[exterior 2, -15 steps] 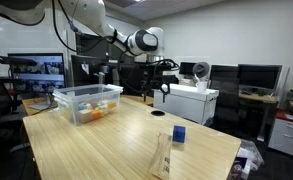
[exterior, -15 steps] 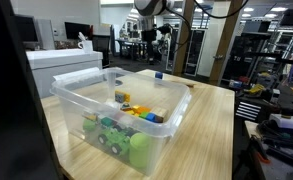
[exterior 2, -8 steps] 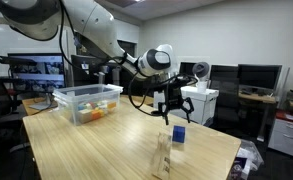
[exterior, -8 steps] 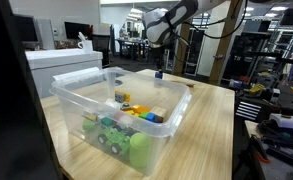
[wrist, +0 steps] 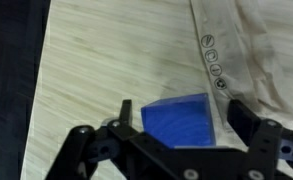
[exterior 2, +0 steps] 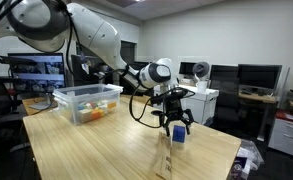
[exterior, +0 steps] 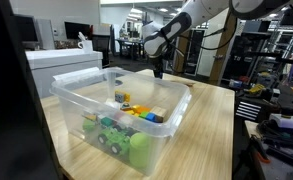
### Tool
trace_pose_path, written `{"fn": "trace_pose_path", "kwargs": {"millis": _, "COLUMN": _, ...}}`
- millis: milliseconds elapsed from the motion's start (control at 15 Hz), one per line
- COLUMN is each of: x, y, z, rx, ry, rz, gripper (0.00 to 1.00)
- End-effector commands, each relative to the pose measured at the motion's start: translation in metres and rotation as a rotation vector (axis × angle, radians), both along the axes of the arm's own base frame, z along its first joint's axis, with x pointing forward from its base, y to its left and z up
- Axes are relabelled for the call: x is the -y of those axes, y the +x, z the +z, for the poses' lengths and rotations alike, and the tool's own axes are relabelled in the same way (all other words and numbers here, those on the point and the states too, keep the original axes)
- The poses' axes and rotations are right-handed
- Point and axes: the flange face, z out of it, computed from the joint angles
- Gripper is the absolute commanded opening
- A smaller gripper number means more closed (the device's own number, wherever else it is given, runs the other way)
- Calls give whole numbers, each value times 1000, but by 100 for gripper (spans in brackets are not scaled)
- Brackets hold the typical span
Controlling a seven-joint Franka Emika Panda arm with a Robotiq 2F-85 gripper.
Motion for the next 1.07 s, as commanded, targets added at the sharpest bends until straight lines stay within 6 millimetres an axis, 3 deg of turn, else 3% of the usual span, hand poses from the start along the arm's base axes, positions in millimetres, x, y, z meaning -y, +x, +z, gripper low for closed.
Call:
{"fn": "trace_pose_path", "kwargs": {"millis": 0, "x": -3, "y": 9, "z": 0, "rx": 12, "ry": -24, "rz": 4, "gripper": 67}}
{"fn": "trace_pose_path", "kwargs": {"millis": 67, "x": -3, "y": 9, "z": 1, "rx": 13, "ry": -24, "rz": 6, "gripper": 55}}
{"fn": "trace_pose_path", "kwargs": {"millis": 200, "x": -3, "y": 5, "z": 9, "rx": 9, "ry": -13, "rz": -3, "gripper": 43}}
{"fn": "trace_pose_path", "kwargs": {"millis": 400, "x": -11, "y": 1, "z": 38, "rx": 31, "ry": 30, "rz": -8, "gripper": 38}}
{"fn": "trace_pose_path", "kwargs": {"millis": 467, "x": -22, "y": 5, "z": 52, "rx": 54, "ry": 49, "rz": 8, "gripper": 34}}
{"fn": "trace_pose_path", "kwargs": {"millis": 733, "x": -107, "y": 37, "z": 118, "rx": 213, "ry": 192, "rz": 103, "gripper": 33}}
{"fn": "trace_pose_path", "kwargs": {"millis": 1000, "x": -215, "y": 48, "z": 186, "rx": 322, "ry": 349, "rz": 241, "gripper": 33}}
